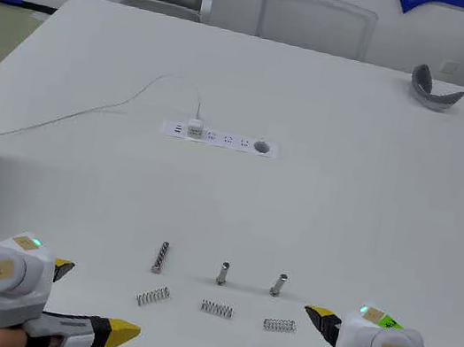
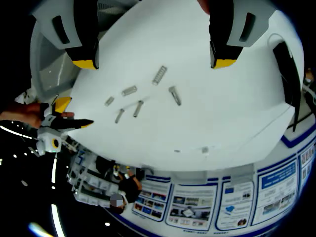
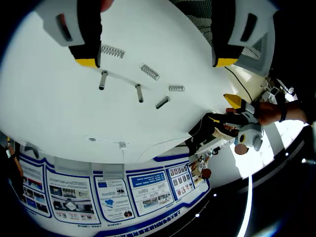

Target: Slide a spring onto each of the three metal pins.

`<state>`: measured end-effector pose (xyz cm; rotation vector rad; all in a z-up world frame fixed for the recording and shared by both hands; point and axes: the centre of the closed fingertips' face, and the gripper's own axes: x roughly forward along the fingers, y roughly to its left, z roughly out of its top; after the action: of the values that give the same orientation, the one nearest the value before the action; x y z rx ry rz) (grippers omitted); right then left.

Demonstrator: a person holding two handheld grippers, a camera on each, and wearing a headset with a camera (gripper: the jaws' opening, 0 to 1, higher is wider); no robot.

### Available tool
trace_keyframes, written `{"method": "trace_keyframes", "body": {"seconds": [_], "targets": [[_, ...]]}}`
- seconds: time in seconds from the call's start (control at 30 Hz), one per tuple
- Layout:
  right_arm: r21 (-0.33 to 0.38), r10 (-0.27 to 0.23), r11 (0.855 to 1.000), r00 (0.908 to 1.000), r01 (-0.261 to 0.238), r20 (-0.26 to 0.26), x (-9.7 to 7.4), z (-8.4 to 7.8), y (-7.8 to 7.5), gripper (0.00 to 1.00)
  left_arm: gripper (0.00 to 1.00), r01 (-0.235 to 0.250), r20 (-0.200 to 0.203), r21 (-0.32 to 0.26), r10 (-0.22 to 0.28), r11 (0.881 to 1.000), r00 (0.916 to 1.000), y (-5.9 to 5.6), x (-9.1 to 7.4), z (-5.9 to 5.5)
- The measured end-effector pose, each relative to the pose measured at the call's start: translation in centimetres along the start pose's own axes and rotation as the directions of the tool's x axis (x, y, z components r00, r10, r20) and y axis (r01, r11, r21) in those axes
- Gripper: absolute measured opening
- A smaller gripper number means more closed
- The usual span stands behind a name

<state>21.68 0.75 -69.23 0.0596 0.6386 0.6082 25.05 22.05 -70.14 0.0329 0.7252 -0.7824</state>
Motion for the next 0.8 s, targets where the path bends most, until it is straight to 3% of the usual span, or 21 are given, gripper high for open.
{"method": "trace_keyframes", "body": {"seconds": [0.8], "targets": [[0.007,-0.007,1.0,1.0,0.007,0.005,-0.29,0.02,-0.2,0.94,0.94,0.014,-0.003,0.011,-0.013,1.0,0.9999,-0.28,0.61,0.61]]}}
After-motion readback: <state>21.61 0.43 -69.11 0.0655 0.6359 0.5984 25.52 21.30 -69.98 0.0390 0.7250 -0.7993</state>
